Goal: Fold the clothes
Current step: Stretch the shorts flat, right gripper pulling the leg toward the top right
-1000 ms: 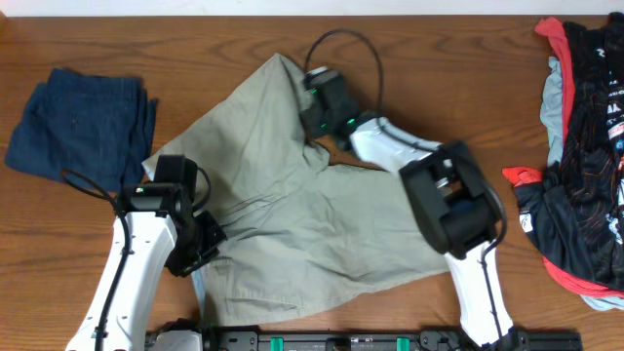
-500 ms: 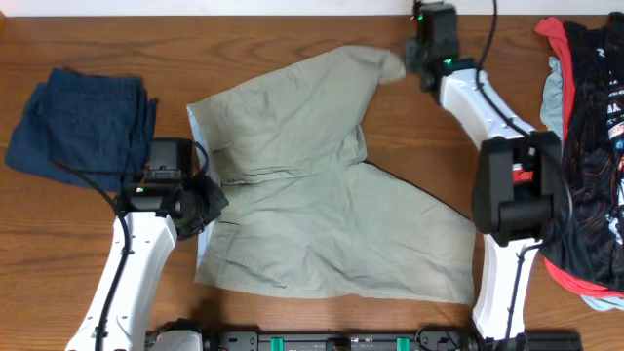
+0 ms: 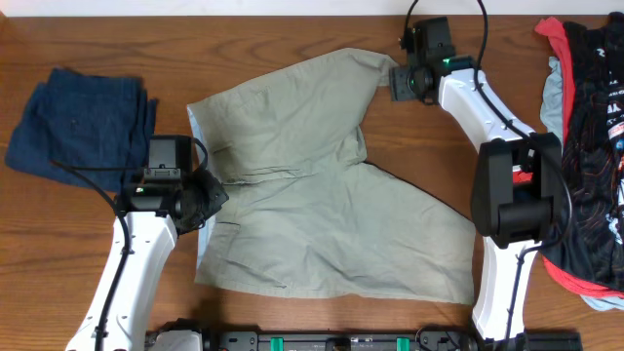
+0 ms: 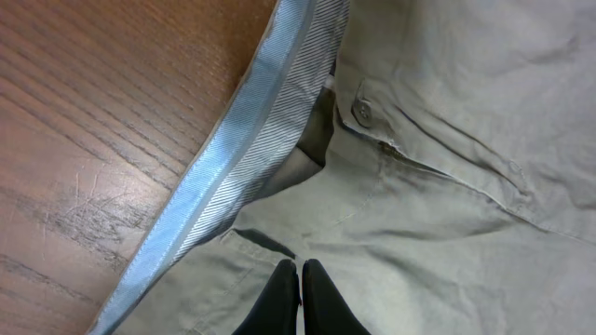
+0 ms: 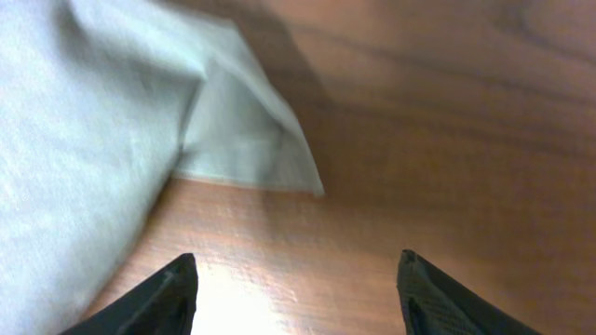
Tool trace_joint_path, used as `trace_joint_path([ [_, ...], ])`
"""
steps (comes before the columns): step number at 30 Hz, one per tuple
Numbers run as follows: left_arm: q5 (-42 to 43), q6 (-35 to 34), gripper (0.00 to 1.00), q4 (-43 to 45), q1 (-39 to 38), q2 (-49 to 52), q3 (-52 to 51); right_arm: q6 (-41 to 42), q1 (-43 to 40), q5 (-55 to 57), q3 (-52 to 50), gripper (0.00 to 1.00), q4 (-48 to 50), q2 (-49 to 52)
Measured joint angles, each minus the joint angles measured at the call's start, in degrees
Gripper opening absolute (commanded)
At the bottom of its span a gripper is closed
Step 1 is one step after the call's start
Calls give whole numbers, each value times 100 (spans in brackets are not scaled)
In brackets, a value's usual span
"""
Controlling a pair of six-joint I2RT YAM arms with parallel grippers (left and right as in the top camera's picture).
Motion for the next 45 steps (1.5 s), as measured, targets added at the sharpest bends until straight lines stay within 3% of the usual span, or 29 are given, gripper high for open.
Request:
trace_joint_path([
  [11, 0, -2, 6, 57, 0, 2, 0, 404, 0, -173, -511, 70, 1239, 105],
  [16, 0, -2, 6, 741, 0, 20, 0, 426, 0, -234, -520, 66, 1749, 341],
  [21, 0, 7, 6, 1502, 0, 306, 2, 435, 0, -415, -542, 54, 1832, 387],
  [28, 0, 9, 11, 1882, 0, 1368, 2, 468, -2, -525, -544, 7, 1843, 391],
  [31, -2, 35, 15, 1996, 0, 1733, 2, 507, -2, -527, -544, 1, 1812, 391],
  [35, 42, 48, 17, 2022, 0, 2013, 2, 520, -2, -525, -544, 1, 1788, 393],
  [38, 140, 72, 29, 2024, 0, 2048, 2, 520, -2, -525, -544, 1, 1786, 393],
  [41, 201, 55, 32, 2039, 0, 2048, 2, 520, -2, -525, -544, 1, 1753, 393],
  [43, 219, 48, 31, 2039, 0, 2048, 2, 520, -2, -525, -544, 1, 1733, 393],
  [44, 219, 48, 26, 2037, 0, 2048, 2, 520, -2, -525, -544, 1, 1722, 396],
  [45, 229, 48, 14, 2037, 0, 2048, 2, 518, -2, -525, -544, 1, 1720, 396],
])
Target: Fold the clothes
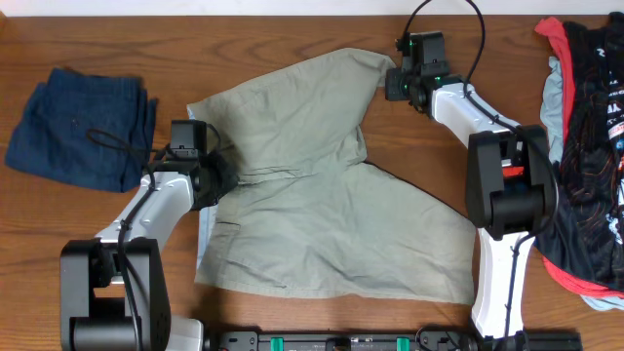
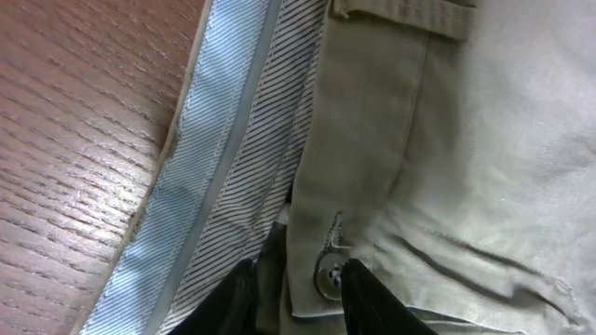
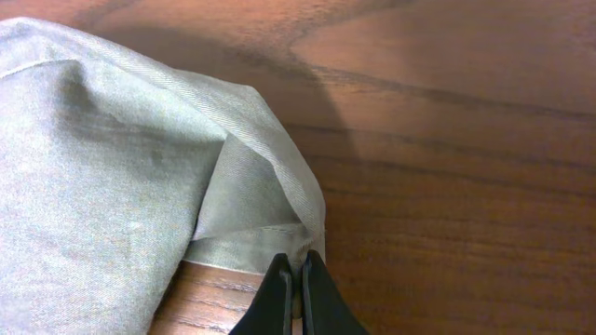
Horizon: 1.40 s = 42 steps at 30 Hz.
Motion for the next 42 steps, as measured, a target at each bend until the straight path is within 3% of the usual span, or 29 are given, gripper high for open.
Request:
trace_joint_path([
  [1, 9, -24, 6, -2, 0, 0, 0, 2, 0, 0, 0, 1, 0, 0],
  [8, 273, 17, 6, 2, 17, 0, 0, 2, -28, -7, 2, 1, -63, 0],
  [13, 494, 22, 6, -2, 212, -122, 0, 0, -243, -55, 101, 1, -782, -109],
  [20, 656, 20, 6, 4, 831, -1113, 17, -28, -922, -358, 804, 1, -1746, -970],
  [25, 693, 20, 6, -39, 833, -1296, 37, -223, -1071, -822, 1196, 2, -1775, -1580],
  [26, 695, 20, 6, -61, 822, -1283, 37, -275, -1062, -892, 1220, 10, -1722, -1644],
  [29, 682, 17, 6, -83, 822, -1198, 37, -387, -1003, -909, 1248, 63, -1606, -1683],
  [30, 675, 20, 6, -85, 824, -1167, 37, -411, -994, -894, 1248, 72, -1626, -1670],
  [36, 675, 20, 6, -74, 824, -1012, 37, -503, -994, -863, 1246, 79, -2188, -1593],
  [40, 673, 20, 6, -66, 824, -909, 37, -581, -992, -841, 1200, 96, -2953, -1563],
  [42, 673, 20, 6, -63, 824, -872, 37, -675, -992, -837, 1099, 99, -3335, -1558],
])
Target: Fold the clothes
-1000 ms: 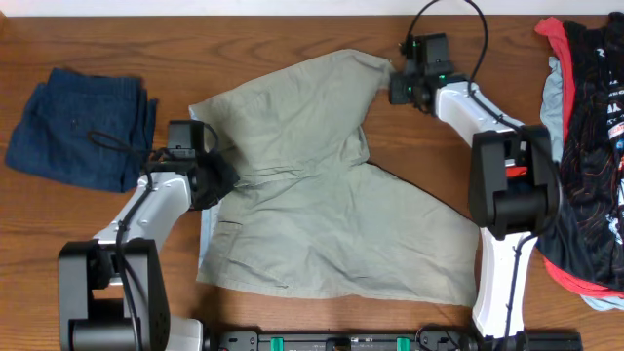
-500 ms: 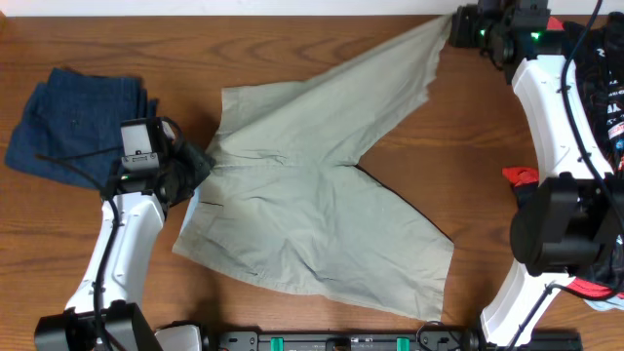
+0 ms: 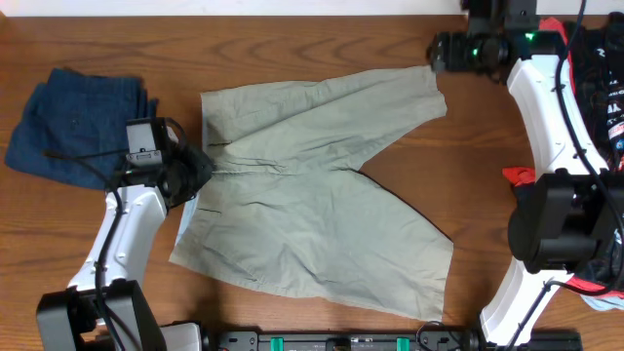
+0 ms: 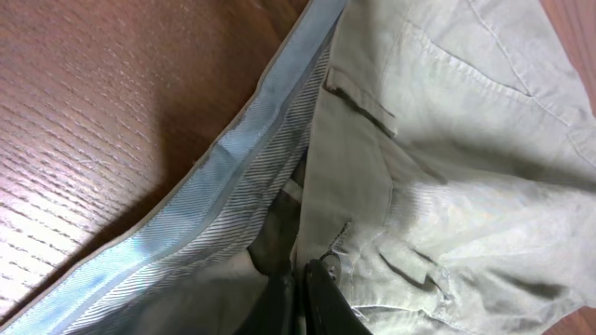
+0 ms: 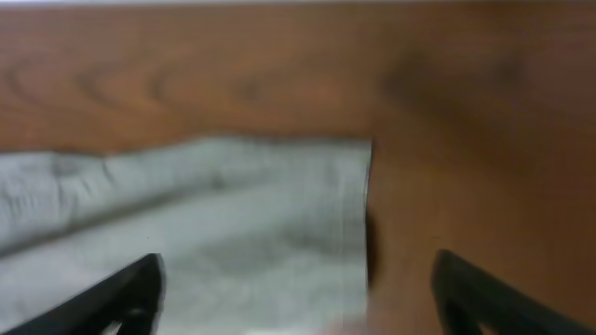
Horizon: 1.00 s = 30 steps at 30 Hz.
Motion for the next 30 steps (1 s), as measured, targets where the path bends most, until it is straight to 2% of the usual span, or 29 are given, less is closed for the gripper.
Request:
trace_joint_path([
  [6, -138, 0, 6, 4, 0, 74, 0, -221, -4, 227, -549, 89, -348, 7],
  [9, -431, 0, 6, 146, 0, 74, 0, -282, -7, 391, -874, 80, -293, 11],
  [13, -673, 0, 6, 341, 0, 74, 0, -354, -15, 518, -1388, 66, 304, 22],
  [20, -780, 0, 6, 267, 0, 74, 0, -356, -15, 446, -2291, 62, 1344, 26],
  [30, -800, 0, 6, 232, 0, 74, 0, -356, -13, 372, -2804, 63, 1740, 26],
])
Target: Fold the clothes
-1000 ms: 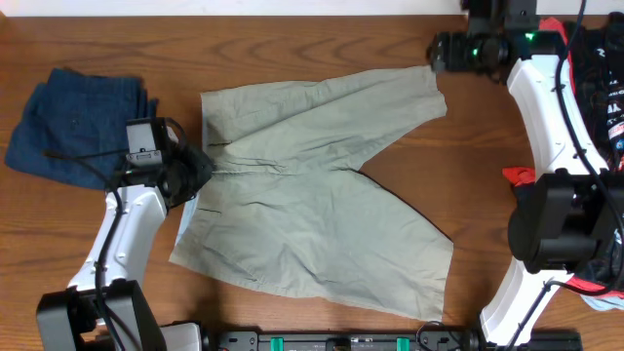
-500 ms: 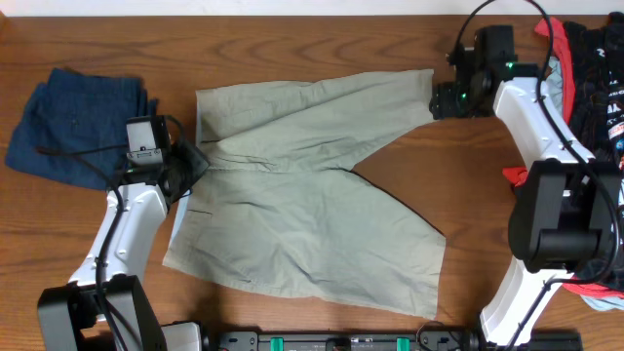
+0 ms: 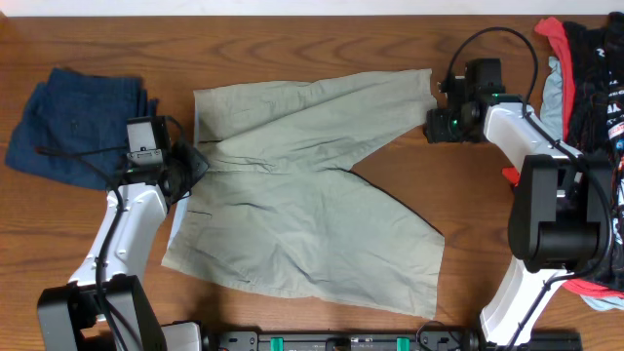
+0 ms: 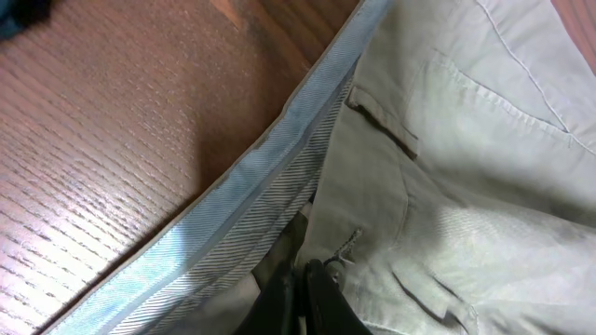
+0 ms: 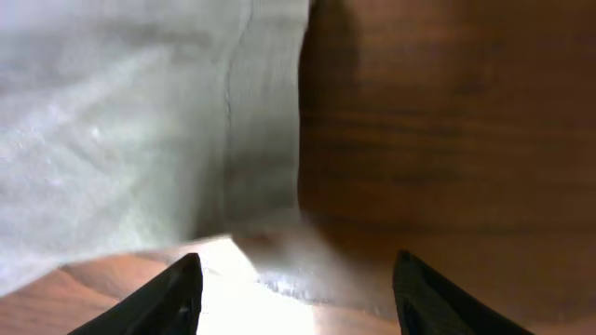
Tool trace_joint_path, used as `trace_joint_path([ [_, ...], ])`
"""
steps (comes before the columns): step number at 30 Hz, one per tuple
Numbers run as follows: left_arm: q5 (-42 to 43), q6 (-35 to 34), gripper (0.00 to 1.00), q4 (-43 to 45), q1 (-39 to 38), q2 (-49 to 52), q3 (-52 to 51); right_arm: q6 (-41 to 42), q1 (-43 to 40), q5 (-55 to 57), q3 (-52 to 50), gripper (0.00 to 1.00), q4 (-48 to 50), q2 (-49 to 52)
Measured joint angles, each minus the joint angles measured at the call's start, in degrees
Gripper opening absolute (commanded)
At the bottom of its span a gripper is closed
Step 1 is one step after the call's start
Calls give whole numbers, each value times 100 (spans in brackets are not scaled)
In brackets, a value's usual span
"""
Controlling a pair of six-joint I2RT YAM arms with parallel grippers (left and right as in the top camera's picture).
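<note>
Pale khaki shorts [image 3: 302, 195] lie spread on the wooden table, waistband at the left, one leg reaching to the upper right, the other to the lower right. My left gripper [image 3: 185, 168] is shut on the shorts at the waistband opening [image 4: 303, 279], beside the blue striped lining [image 4: 233, 223]. My right gripper [image 3: 436, 125] stands open just past the hem of the upper leg [image 5: 270, 121], with nothing between its fingers [image 5: 177, 298].
A folded dark blue garment [image 3: 78, 125] lies at the far left. A pile of red, black and light blue clothes [image 3: 590, 146] fills the right edge of the table [image 3: 487, 253].
My right gripper has come down from the far upper right to just beside the upper leg's hem, still open. The shorts have slid slightly left. The left gripper still grips the waistband.
The shorts lay crumpled, upper leg bunched; left gripper shut at the waistband, right open by the leg's tip. Then the right was shut on that tip and the left had regripped. Later the leg lay stretched out flat, the right gripper open and away, now beside the hem.
</note>
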Motion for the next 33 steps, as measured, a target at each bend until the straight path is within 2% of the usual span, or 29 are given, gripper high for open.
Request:
trace_joint_path([
  [3, -2, 0, 6, -2, 0, 0, 0, -26, 15, -50, -11, 52, 417, 0],
  [6, -11, 0, 6, -2, 0, 0, 0, -17, 66, -125, -15, 29, 793, 0],
  [7, -17, 0, 6, -2, 0, 0, 0, 0, 98, -149, -15, 15, 929, 0],
  [8, -20, 0, 6, -2, 0, 0, 0, 55, 131, -164, -17, 6, 1029, 0],
  [10, -22, 0, 6, -15, 0, 0, 0, 186, 192, -179, -20, 1, 1237, 0],
  [17, -52, 0, 6, -33, 0, 0, 0, 933, 289, -170, -28, 1, 2509, 20],
  [21, -63, 0, 6, -39, 0, 0, 0, 1121, 280, -153, -28, 1, 2846, 26],
  [22, -63, 0, 6, -39, 0, 0, 0, 1145, 271, -153, -28, 5, 2855, 28],
  [23, -63, 0, 6, -44, 0, 0, 0, 1187, 254, -157, -28, 18, 2824, 28],
  [27, -63, 0, 6, -87, 0, 0, 0, 1268, 136, -173, -9, 35, 2251, 24],
  [33, -63, 0, 6, -116, 0, 0, 0, 1246, -188, -153, -9, 50, 743, -48],
])
